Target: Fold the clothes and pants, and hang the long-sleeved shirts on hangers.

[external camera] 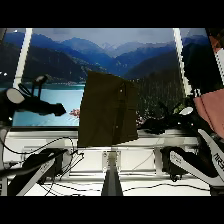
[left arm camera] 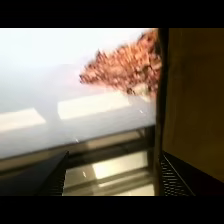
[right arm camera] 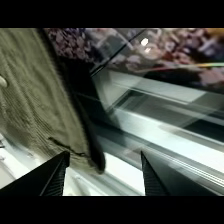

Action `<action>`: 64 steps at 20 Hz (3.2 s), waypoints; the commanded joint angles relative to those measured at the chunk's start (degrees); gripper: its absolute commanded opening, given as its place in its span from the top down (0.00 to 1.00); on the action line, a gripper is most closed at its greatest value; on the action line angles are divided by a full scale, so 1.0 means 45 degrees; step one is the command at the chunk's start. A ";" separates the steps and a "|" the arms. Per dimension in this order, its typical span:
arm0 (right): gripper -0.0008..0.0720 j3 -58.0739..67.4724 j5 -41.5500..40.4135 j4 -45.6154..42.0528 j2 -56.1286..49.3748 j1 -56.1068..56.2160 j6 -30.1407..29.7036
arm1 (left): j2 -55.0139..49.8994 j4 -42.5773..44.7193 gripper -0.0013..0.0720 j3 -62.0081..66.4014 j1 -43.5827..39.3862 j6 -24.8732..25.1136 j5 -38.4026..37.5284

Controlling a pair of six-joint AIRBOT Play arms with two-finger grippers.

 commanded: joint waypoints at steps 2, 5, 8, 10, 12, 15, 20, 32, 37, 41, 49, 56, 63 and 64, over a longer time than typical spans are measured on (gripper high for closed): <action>0.30 -0.0073 -0.0476 0.0432 -0.1035 0.1598 -0.0665 | 0.0500 -0.2093 0.17 -0.2579 0.0015 0.0913 0.0102; 0.37 -0.0073 -0.1549 0.0486 -0.1156 0.3468 -0.0602 | 0.0505 -0.3050 0.17 -0.3886 -0.0005 0.0845 0.1268; 0.52 -0.0058 -0.2293 0.1010 -0.1171 0.4439 -0.0685 | 0.0491 -0.3463 0.17 -0.4114 -0.0024 0.1103 0.2016; 0.62 0.0053 -0.2589 0.1933 -0.1171 0.4469 -0.1258 | 0.0486 -0.3468 0.17 -0.4231 -0.0029 0.1098 0.2443; 0.92 0.0335 -0.2307 0.2778 -0.1161 0.4469 -0.2030 | 0.0491 -0.3497 0.17 -0.4454 -0.0029 0.1088 0.2939; 0.95 0.0845 -0.2414 0.3492 -0.1093 0.4469 -0.2773 | 0.0491 -0.3512 0.17 -0.4784 -0.0029 0.1093 0.3060; 0.95 0.1428 -0.3653 0.4158 -0.1093 0.4469 -0.2764 | 0.0471 -0.3517 0.17 -0.5051 -0.0039 0.1083 0.3230; 0.95 0.1447 -0.4507 0.5571 -0.1093 0.4469 -0.2837 | -0.3143 -0.3614 0.93 -0.4294 -0.0039 0.2181 0.3191; 0.95 0.2074 -0.4211 0.5163 -0.0641 0.4469 -0.4075 | -0.2482 -0.3555 0.94 -0.2108 -0.0039 0.2540 0.3162; 0.95 0.4274 -0.3963 0.3487 0.0413 0.4469 -0.4056 | -0.0680 -0.3235 0.94 0.0495 -0.0039 0.2531 0.3521; 0.95 0.9277 -0.2055 0.4085 0.3939 0.4469 -0.2579 | 0.5110 -0.3230 0.94 0.4274 -0.0034 0.2531 0.5430; 0.95 1.0477 -0.1394 0.3570 0.7582 0.4469 0.2885 | 0.9408 -0.2205 0.94 0.4216 -0.0024 -0.0510 0.4211; 0.95 0.5168 -0.5003 0.0806 0.6562 0.4469 0.4779 | 0.5056 -0.3997 0.94 -0.0500 -0.0049 0.1107 0.4522; 0.95 0.4420 -0.6271 0.0457 0.6008 0.4469 0.4779 | 0.3929 -0.4823 0.94 -0.1137 -0.0155 0.1511 0.5586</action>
